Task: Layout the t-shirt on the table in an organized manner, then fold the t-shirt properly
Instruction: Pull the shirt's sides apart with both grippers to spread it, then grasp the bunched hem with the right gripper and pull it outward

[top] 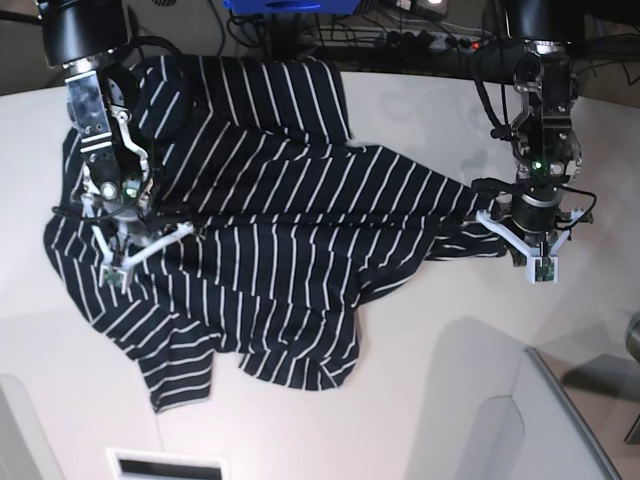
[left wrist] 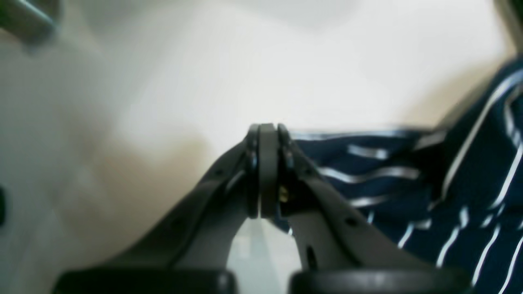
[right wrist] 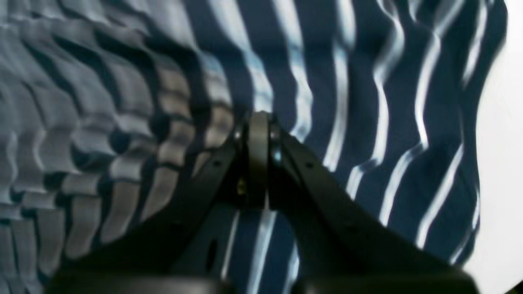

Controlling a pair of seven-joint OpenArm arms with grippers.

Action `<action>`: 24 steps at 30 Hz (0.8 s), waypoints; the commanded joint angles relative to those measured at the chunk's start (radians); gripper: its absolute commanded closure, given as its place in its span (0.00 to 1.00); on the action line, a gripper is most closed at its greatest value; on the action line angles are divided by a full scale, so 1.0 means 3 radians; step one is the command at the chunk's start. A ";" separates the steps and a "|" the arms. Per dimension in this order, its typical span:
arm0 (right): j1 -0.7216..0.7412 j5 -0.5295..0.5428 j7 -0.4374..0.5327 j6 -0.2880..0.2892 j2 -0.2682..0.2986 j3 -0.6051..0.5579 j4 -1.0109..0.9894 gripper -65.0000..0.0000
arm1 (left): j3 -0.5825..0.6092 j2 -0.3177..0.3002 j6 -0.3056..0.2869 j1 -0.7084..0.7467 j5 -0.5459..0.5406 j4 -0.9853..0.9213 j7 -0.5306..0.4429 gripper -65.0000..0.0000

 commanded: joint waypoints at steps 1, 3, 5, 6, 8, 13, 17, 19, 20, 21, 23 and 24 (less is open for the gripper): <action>0.0009 -0.0020 -0.0016 -0.0012 0.0031 0.0008 0.0095 1.00 | 0.0001 0.0036 0.0005 -0.0047 0.0010 0.0079 -0.0061 1.00; 0.0004 -0.0015 -0.0037 -0.0012 0.0031 0.0008 0.0162 1.00 | 0.0119 0.0092 0.0005 -0.0134 0.0041 0.0074 -0.0061 1.00; -0.0037 -0.0015 -0.0037 -0.0012 0.0031 0.0003 0.0208 1.00 | 0.0313 0.0098 0.0005 -0.0180 0.0041 -0.0003 -0.0056 1.00; -0.0058 -0.0015 -0.0032 -0.0012 0.0031 0.0003 0.0243 1.00 | 0.0400 0.0098 0.0005 -0.0195 0.0041 -0.0033 -0.0056 1.00; -0.0104 -0.0015 -0.0037 0.0019 0.0031 0.0003 0.0351 1.00 | 0.0502 0.0098 0.0005 -0.0195 0.0041 -0.0044 -0.0056 1.00; -0.0196 -0.0015 -0.0042 0.0372 0.0016 0.0003 0.0555 1.00 | 0.0538 0.0092 0.0005 -0.0170 0.0010 -0.0202 -0.0056 1.00; -0.0099 -0.0020 -0.0047 0.0372 0.0016 0.0003 0.0458 1.00 | 0.0502 0.0077 0.0005 -0.0195 0.0041 -0.0581 -0.0081 1.00; -0.0053 -0.0020 -0.0047 0.0382 0.0016 0.0003 0.0458 1.00 | 0.0513 -0.0025 0.0005 -0.0195 0.0036 -0.0755 -0.0086 1.00; -0.0048 -0.0020 -0.0052 0.0382 0.0016 -0.0022 0.0474 1.00 | 0.0502 -0.0056 0.0005 -0.0185 0.0010 -0.0826 -0.0092 1.00; -0.0037 -0.0020 -0.0052 0.0387 0.0026 -0.0068 0.0484 1.00 | 0.0497 -0.0071 0.0005 -0.0180 0.0010 -0.0888 -0.0092 1.00; -0.0032 -0.0020 -0.0052 0.0387 0.0031 -0.0201 0.0479 1.00 | 0.0497 -0.0153 0.0005 -0.0149 0.0005 -0.0918 -0.0097 1.00; -0.0032 -0.0020 -0.0052 0.0387 0.0031 -0.0273 0.0474 1.00 | 0.0492 -0.0173 0.0005 -0.0118 0.0005 -0.0913 -0.0097 1.00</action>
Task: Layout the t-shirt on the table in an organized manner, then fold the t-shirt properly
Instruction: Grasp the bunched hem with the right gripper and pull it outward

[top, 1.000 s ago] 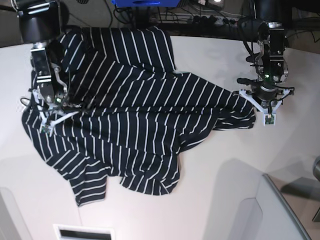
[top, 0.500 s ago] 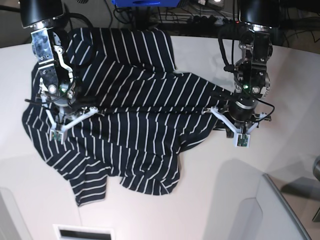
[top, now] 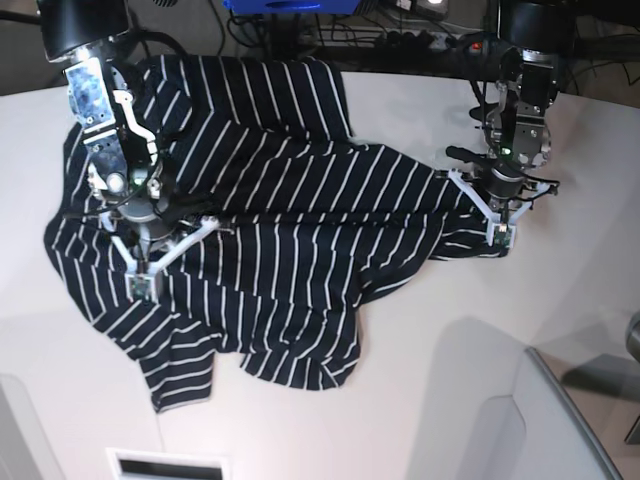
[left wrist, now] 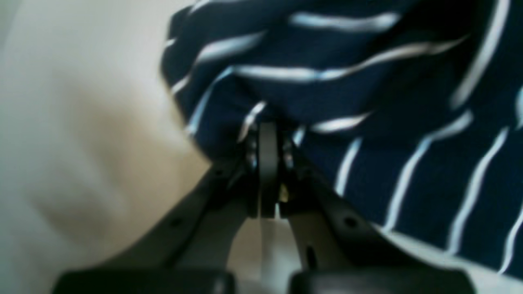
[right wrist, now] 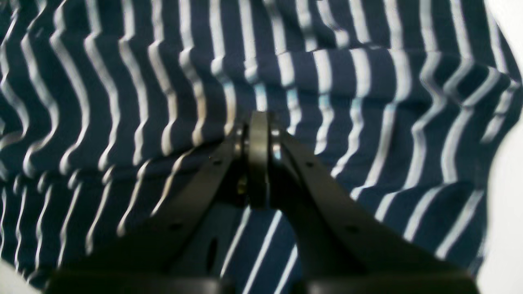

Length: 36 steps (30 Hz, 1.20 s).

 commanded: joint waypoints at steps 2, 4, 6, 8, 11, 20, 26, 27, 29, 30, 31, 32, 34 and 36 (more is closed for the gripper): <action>0.0098 -0.0010 0.0059 0.0011 0.0002 -0.0174 0.0042 1.00 | -0.0046 -0.0044 0.0010 0.0026 0.0016 0.0099 -0.0065 1.00; 0.0164 -0.0010 0.0059 0.0011 0.0002 -0.0404 0.0032 1.00 | -0.0204 -0.0049 0.0010 0.0092 0.0016 0.0181 -0.0137 1.00; 0.0236 -0.0010 0.0064 0.0011 0.0002 -0.0542 0.0032 1.00 | -0.0348 -0.0049 0.0010 0.0159 0.0016 0.0324 -0.0157 1.00; 0.0343 -0.0010 0.0064 0.0011 -0.0003 -0.0567 0.0007 1.00 | -0.0440 -0.0044 0.0010 0.0179 0.0016 0.0498 -0.0142 1.00; 0.0624 0.0005 0.0064 0.0016 -0.0018 -0.0578 -0.0275 1.00 | -0.0460 -0.0039 0.0010 0.0184 0.0016 0.0698 -0.0142 1.00; 0.1238 0.0005 0.0084 0.0016 -0.0295 -0.0578 -0.1405 1.00 | -0.0440 0.0299 0.0010 -0.0215 0.0052 0.0355 -0.0152 1.00; 0.1407 0.0005 0.0094 0.0021 -0.0157 -0.0567 -0.1870 1.00 | -0.0470 0.0294 0.0010 -0.0215 0.0057 0.0094 -0.0157 1.00; 0.1402 0.0005 0.0140 0.0021 -0.0121 -0.0567 -0.1881 1.00 | -0.0476 0.0289 0.0010 -0.0179 0.0052 0.0089 -0.0157 1.00; 0.1346 0.0005 0.0284 0.0021 -0.0070 -0.0562 -0.1881 1.00 | -0.0476 0.0253 0.0010 -0.0148 0.0052 0.0099 -0.0162 1.00; 0.1325 0.0005 0.0325 0.0021 -0.0044 -0.0562 -0.1886 1.00 | -0.0476 0.0243 0.0010 -0.0138 0.0047 0.0104 -0.0162 1.00; 0.1310 0.0005 0.0355 0.0021 -0.0039 -0.0562 -0.1886 1.00 | -0.0476 0.0243 0.0010 -0.0138 0.0052 0.0104 -0.0162 1.00; 0.1305 0.0005 0.0360 0.0021 -0.0039 -0.0567 -0.1891 1.00 | -0.0476 0.0243 0.0010 -0.0138 0.0052 0.0094 -0.0162 1.00; 0.1305 0.0005 0.0360 0.0021 -0.0039 -0.0572 -0.1891 1.00 | -0.0476 0.0243 0.0010 -0.0143 0.0052 0.0079 -0.0162 1.00; 0.1305 0.0005 0.0371 0.0021 -0.0039 -0.0572 -0.1911 1.00 | -0.0476 0.0243 0.0010 -0.0133 0.0052 0.0074 -0.0162 1.00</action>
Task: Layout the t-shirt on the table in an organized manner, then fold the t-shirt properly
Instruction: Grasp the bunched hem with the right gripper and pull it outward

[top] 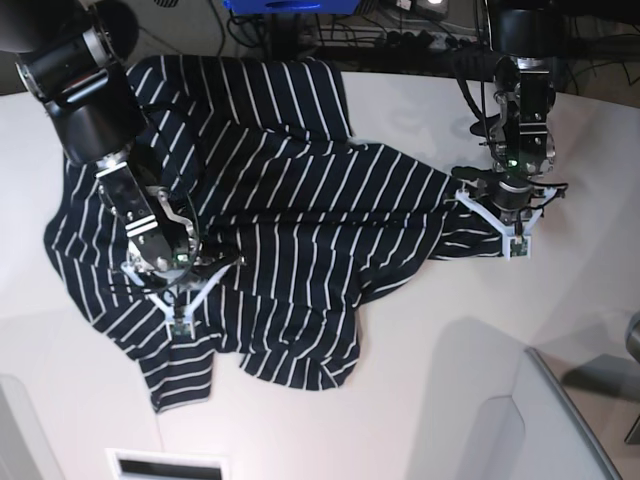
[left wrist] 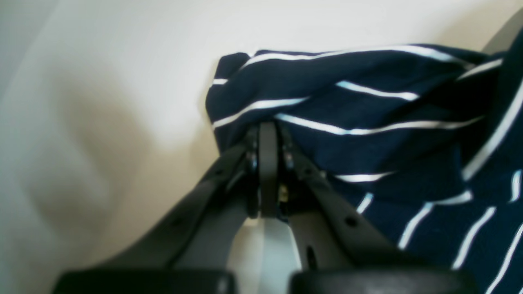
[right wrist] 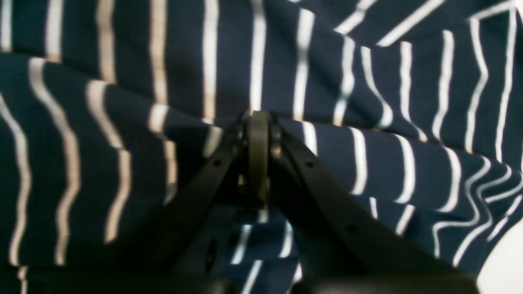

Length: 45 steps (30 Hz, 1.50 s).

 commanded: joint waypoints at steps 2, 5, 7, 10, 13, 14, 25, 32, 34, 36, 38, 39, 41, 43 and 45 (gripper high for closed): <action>0.0104 -0.0020 0.0068 -0.0014 0.0012 0.0014 -0.0077 1.00 | -0.0009 -0.0040 0.0009 -0.0006 0.0003 0.0025 -0.0067 1.00; 0.0186 -0.0020 0.0114 -0.0014 0.0002 0.0024 -0.0384 1.00 | -0.0009 -0.0127 0.0009 0.0051 -0.0003 -0.0108 -0.0067 1.00; 0.0243 -0.0020 0.0211 -0.0014 0.0002 0.0024 -0.0650 1.00 | -0.0014 -0.0168 0.0009 0.0071 -0.0028 -0.0205 -0.0118 1.00; 0.0319 -0.0020 0.0329 -0.0025 0.0002 0.0029 -0.1008 1.00 | -0.0014 -0.0270 0.0009 0.0204 -0.0033 -0.0358 -0.0394 1.00; 0.0329 -0.0015 0.0354 -0.0045 0.0012 0.0070 -0.1120 1.00 | -0.0065 -0.0316 0.0009 0.0327 -0.0033 -0.0430 -0.0588 1.00; 0.0324 -0.0015 0.0380 -0.0060 0.0012 0.0188 -0.1120 1.00 | -0.0152 -0.0316 0.0009 0.0363 -0.0033 -0.0430 -0.0599 1.00; 0.0381 -0.0035 0.0385 -0.0362 -0.0136 0.0919 -0.1115 1.00 | -0.0464 -0.0316 0.0009 0.0475 -0.0033 -0.0410 -0.0604 1.00; 0.0381 -0.0035 0.0365 -0.0909 -0.0142 0.0929 -0.0865 1.00 | -0.0464 -0.0311 0.0009 0.0695 -0.0033 0.0204 -0.0588 1.00; 0.0202 -0.0035 0.0201 -0.0915 -0.0142 0.0929 -0.0445 1.00 | -0.0464 -0.0311 0.0009 0.0772 -0.0033 0.0419 -0.0588 1.00; 0.0017 -0.0035 0.0135 -0.0904 -0.0157 0.0929 0.0117 1.00 | -0.0464 -0.0311 0.0009 0.0802 -0.0033 0.0578 -0.0588 1.00; -0.0126 -0.0035 0.0119 -0.0889 -0.0162 0.0909 0.0516 1.00 | -0.0464 -0.0301 0.0009 0.0802 -0.0033 0.0670 -0.0583 1.00; -0.0141 -0.0035 0.0119 -0.0848 -0.0162 0.0842 0.0659 1.00 | -0.0464 -0.0301 0.0009 0.0787 -0.0033 0.0716 -0.0583 1.00; -0.0151 -0.0035 0.0104 -0.0710 -0.0142 0.0653 0.0797 1.00 | -0.0464 -0.0296 0.0009 0.0761 -0.0033 0.0782 -0.0583 1.00; -0.0121 -0.0035 0.0012 -0.0516 -0.0142 0.0520 0.0792 1.00 | -0.0438 -0.0290 0.0009 0.0710 -0.0033 0.0828 -0.0583 1.00; -0.0064 -0.0030 -0.0050 -0.0234 -0.0147 0.0418 0.0721 1.00 | -0.0433 -0.0239 0.0009 0.0603 -0.0033 0.0813 -0.0583 1.00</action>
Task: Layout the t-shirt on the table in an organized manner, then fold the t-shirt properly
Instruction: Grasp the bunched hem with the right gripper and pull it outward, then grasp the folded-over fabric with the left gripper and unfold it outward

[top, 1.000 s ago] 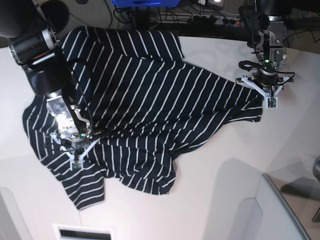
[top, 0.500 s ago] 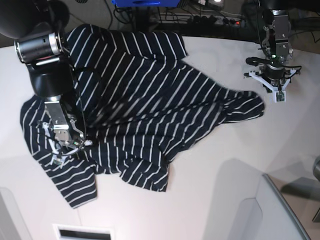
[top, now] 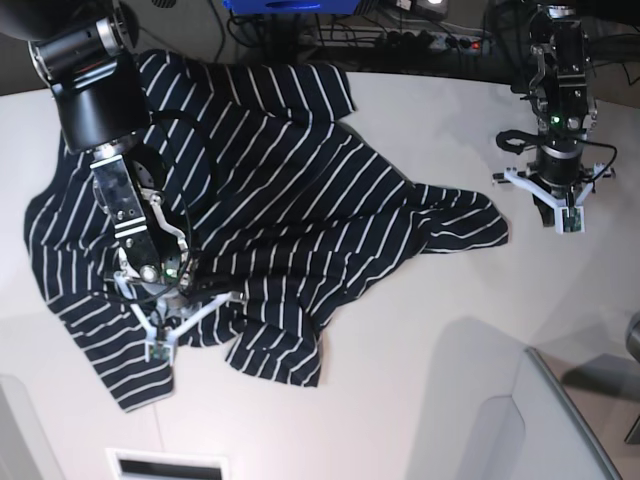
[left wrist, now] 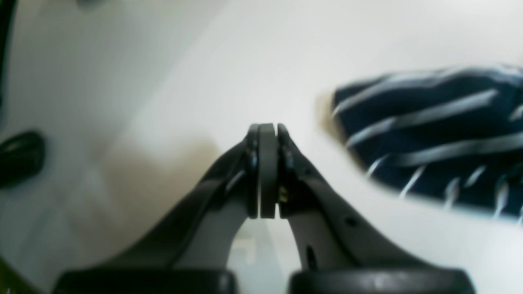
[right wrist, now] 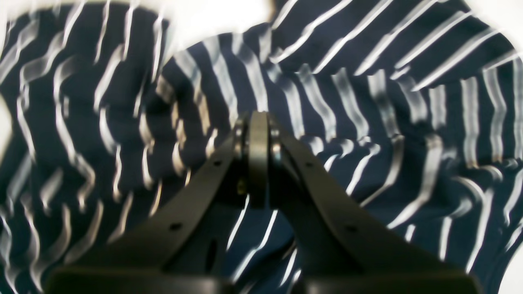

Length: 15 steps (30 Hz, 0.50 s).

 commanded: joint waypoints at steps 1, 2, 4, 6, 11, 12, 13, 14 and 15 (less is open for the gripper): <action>0.0112 -0.0018 0.0053 0.0165 -0.0011 -0.0054 0.0017 1.00 | -0.0014 0.0027 0.0020 -0.0092 0.0019 0.0046 -0.0084 1.00; 0.0118 -0.0018 0.0053 0.0298 -0.0016 -0.0100 -0.0013 1.00 | -0.0014 0.0063 0.0020 -0.0143 0.0034 0.0041 -0.0084 1.00; 0.0118 -0.0018 0.0059 0.0456 -0.0021 -0.0141 -0.0013 1.00 | -0.0009 0.0119 0.0020 -0.0225 0.0029 0.0031 0.0029 1.00; 0.0118 -0.0018 0.0064 0.0472 -0.0026 -0.0146 -0.0003 1.00 | -0.0009 0.0129 0.0020 -0.0332 0.0024 -0.0010 0.0172 1.00; 0.0118 -0.0023 0.0074 0.0472 -0.0006 -0.0121 -0.0024 1.00 | 0.0099 0.0236 -0.0006 -0.0654 0.0044 -0.0424 0.0223 1.00; 0.0118 -0.0023 0.0059 0.0472 0.0000 -0.0116 -0.0029 1.00 | 0.0252 0.0226 -0.0062 -0.0716 0.0055 -0.0542 0.0223 1.00; 0.0118 -0.0023 0.0059 0.0466 0.0005 -0.0116 -0.0029 1.00 | 0.0390 0.0226 -0.0123 -0.0767 0.0055 -0.0639 0.0223 1.00; 0.0107 -0.0023 0.0059 0.0466 0.0010 -0.0090 -0.0029 1.00 | 0.0498 0.0226 -0.0169 -0.0808 0.0055 -0.0711 0.0223 1.00; 0.0097 -0.0023 0.0053 0.0466 0.0015 -0.0013 -0.0029 1.00 | 0.0585 0.0231 -0.0179 -0.0838 0.0055 -0.0747 0.0223 1.00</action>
